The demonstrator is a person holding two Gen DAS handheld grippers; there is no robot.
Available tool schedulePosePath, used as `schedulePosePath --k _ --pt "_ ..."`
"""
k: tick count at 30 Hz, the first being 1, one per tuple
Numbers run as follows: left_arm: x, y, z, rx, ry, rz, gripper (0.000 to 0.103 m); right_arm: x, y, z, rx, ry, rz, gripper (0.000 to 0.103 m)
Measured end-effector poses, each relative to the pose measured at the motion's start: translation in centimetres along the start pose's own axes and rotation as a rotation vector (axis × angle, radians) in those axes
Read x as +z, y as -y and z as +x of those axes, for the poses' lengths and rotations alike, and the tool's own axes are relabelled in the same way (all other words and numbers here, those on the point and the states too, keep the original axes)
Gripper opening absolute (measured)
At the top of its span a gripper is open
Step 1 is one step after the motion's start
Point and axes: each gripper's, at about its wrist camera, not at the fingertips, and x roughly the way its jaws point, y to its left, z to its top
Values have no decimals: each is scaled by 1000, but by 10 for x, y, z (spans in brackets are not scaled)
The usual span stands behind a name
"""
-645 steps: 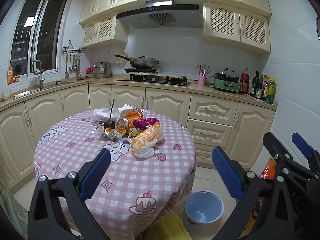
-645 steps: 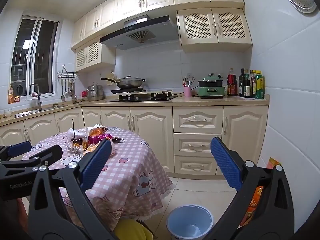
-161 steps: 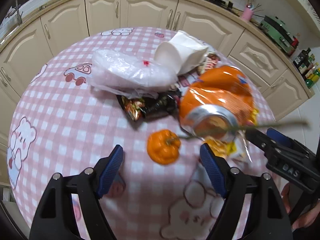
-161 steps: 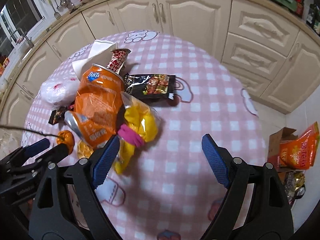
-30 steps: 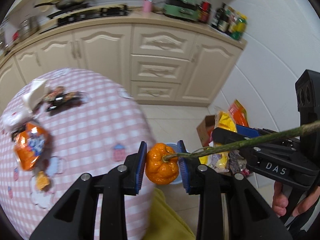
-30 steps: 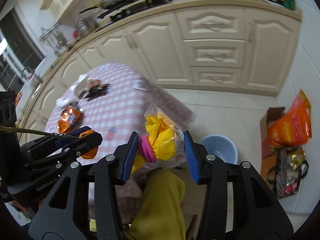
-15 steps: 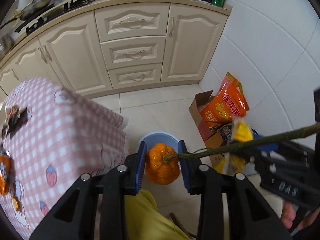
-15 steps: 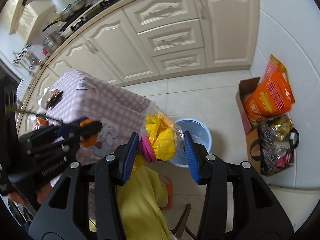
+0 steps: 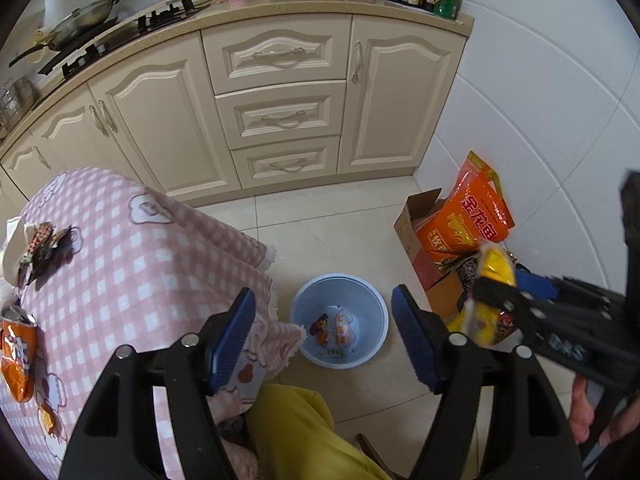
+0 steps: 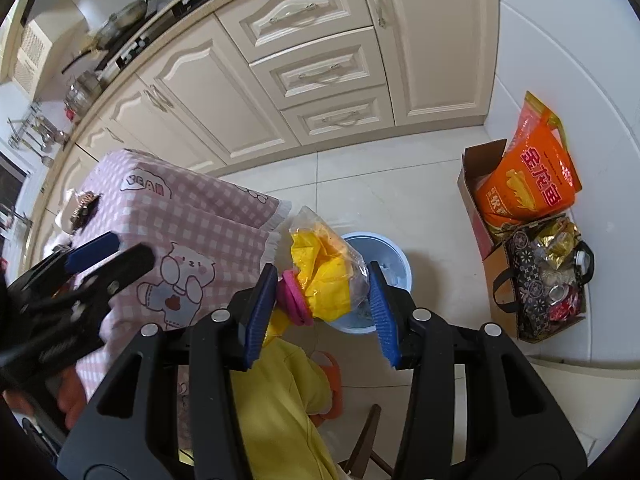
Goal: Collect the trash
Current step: 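Open both grippers to drop the pumpkin and bag into the wastebasket, then move both tools back over the table toward the Fanta can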
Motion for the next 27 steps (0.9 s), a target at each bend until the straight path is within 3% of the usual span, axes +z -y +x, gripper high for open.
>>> schedulePosePath --k 2,4,5,7,15,27 --pt "-2 -6 -5 4 11 -11 69 6 -11 3 -21 -3 -17 50" --pt "-5 -13 -12 7 26 -17 69 13 -24 0 -26 7 -41 74" --pt "-5 -15 -14 11 31 -20 69 14 -27 -2 -27 22 -47 77" --pt "-7 -21 -18 22 39 -29 69 15 -38 -10 -47 73 -78 78" --pt "-14 -35 -30 14 63 -43 69 1 -56 -9 -96 56 -125 78" --pt "-32 -64 -57 36 100 -95 69 -13 -95 -22 -69 66 -180 78"
